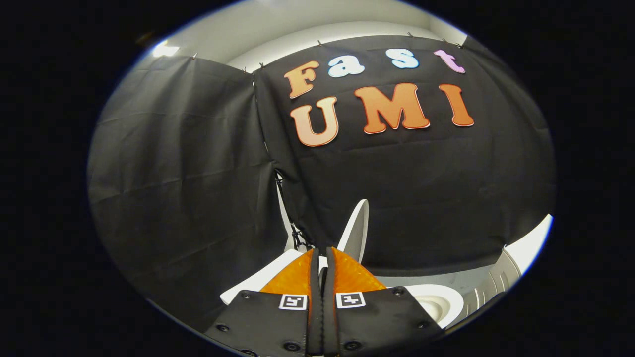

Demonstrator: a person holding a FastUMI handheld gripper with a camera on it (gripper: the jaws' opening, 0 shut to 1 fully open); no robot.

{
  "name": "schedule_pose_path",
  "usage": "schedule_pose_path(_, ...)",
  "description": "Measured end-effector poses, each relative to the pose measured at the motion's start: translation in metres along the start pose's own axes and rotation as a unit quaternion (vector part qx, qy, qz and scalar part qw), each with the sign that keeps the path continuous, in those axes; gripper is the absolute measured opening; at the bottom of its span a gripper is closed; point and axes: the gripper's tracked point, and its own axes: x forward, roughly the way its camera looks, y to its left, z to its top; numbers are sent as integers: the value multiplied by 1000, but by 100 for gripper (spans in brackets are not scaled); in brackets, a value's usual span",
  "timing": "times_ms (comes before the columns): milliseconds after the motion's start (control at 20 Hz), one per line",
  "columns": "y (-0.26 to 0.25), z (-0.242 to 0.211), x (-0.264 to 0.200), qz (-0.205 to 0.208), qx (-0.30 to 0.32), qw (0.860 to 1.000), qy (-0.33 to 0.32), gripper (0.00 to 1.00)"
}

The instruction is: Open the toilet lid.

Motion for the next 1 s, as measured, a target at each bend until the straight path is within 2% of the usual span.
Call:
schedule_pose_path(350, 48, -3, 23, 19, 0, 1000, 14, 8)
schedule_pose_path(1000, 154, -32, 65, 69, -49, 996, 37, 9)
